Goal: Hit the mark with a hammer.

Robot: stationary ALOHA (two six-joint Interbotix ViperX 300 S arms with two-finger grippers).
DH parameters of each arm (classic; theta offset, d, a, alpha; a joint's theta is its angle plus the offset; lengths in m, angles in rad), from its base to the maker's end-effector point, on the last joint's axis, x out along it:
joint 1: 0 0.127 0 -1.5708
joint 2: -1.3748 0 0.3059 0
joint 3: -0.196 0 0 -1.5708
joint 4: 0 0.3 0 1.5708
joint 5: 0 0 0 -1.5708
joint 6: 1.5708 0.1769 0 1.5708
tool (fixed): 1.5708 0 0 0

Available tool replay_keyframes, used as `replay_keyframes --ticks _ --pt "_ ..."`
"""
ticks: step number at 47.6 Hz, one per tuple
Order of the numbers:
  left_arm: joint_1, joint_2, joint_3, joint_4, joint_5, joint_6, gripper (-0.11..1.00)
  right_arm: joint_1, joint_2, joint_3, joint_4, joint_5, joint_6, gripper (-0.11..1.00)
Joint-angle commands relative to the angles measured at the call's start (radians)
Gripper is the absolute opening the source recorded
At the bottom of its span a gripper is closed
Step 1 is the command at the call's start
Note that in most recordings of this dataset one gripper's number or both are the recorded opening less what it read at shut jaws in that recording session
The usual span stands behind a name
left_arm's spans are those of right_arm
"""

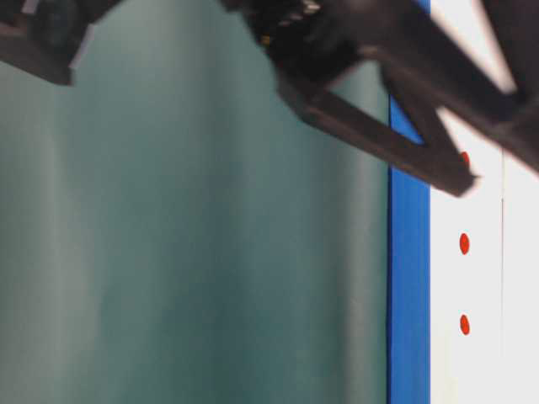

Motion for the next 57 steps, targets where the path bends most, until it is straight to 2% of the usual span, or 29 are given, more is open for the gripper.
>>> replay_keyframes --ticks 1,9,22,27,41,57 --pt "0.002 -0.002 -0.008 0.0 -0.008 0.002 0.83 -0.012 -0.048 0.002 -0.002 -0.003 -0.002 0.8" --pt "0.002 0.002 -0.008 -0.002 0.0 -0.003 0.83 -0.071 -0.078 0.034 -0.003 -0.002 -0.006 0.8" --pt "0.002 -0.003 -0.008 -0.002 0.012 0.003 0.83 -0.259 -0.169 0.112 -0.006 0.074 -0.064 0.8" --pt "0.002 -0.003 -0.008 -0.002 0.012 0.003 0.83 -0.305 -0.196 0.126 -0.008 0.114 -0.087 0.8" --pt "-0.006 -0.034 -0.002 0.0 0.005 0.015 0.83 -0.314 -0.331 0.181 -0.006 0.141 -0.129 0.8" --pt "-0.026 -0.158 0.035 0.0 0.015 0.072 0.83 -0.314 -0.66 0.362 -0.006 0.14 -0.138 0.8"
